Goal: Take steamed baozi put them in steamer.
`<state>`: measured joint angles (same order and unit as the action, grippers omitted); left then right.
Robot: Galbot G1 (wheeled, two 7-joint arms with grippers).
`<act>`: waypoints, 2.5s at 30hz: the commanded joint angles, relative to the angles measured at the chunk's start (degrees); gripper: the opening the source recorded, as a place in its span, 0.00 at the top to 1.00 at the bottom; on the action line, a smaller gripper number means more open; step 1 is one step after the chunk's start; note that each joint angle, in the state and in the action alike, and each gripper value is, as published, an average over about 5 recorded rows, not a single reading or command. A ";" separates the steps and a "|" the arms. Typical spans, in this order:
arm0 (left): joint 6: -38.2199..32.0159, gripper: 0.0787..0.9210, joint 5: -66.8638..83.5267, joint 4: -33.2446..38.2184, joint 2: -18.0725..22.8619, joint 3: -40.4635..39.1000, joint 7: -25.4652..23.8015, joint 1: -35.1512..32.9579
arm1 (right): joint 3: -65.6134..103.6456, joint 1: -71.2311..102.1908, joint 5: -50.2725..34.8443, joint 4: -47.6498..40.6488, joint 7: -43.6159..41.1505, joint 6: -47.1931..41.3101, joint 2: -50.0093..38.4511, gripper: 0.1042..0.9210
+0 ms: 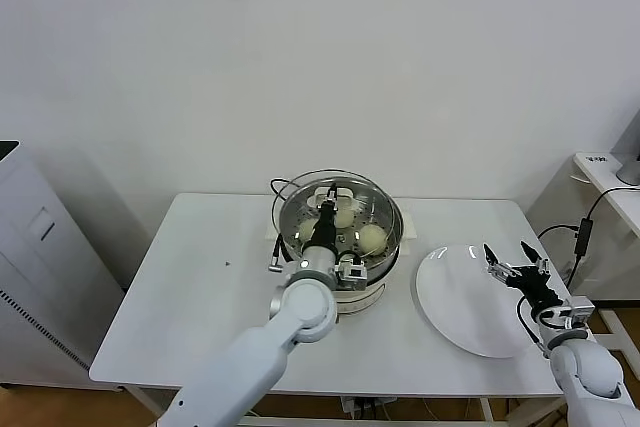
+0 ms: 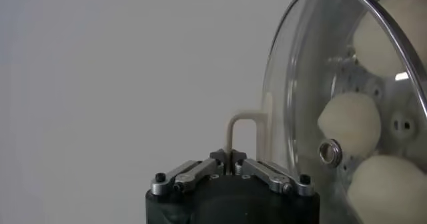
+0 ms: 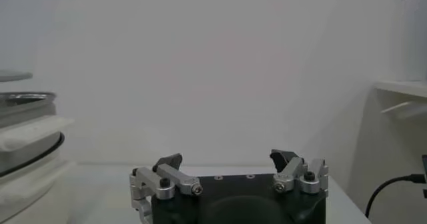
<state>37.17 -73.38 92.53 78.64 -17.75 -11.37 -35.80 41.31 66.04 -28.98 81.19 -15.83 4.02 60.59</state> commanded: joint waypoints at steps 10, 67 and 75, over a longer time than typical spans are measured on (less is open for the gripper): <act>-0.02 0.97 -0.82 -4.72 4.39 -0.05 0.97 -0.25 | 0.12 -0.25 0.25 -0.89 -0.54 0.34 0.31 0.12; -18.07 0.14 101.91 31.08 -3.97 31.07 4.71 -13.97 | -0.35 0.08 -2.99 0.96 0.40 -2.59 -0.09 0.12; -16.50 0.12 100.84 26.50 -5.75 44.44 14.53 -23.28 | -0.85 0.42 -3.32 2.89 2.17 -1.45 -0.54 0.12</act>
<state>22.84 0.96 117.30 74.58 7.50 -8.51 -49.78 40.85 66.07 -31.36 82.13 -15.16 2.52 60.15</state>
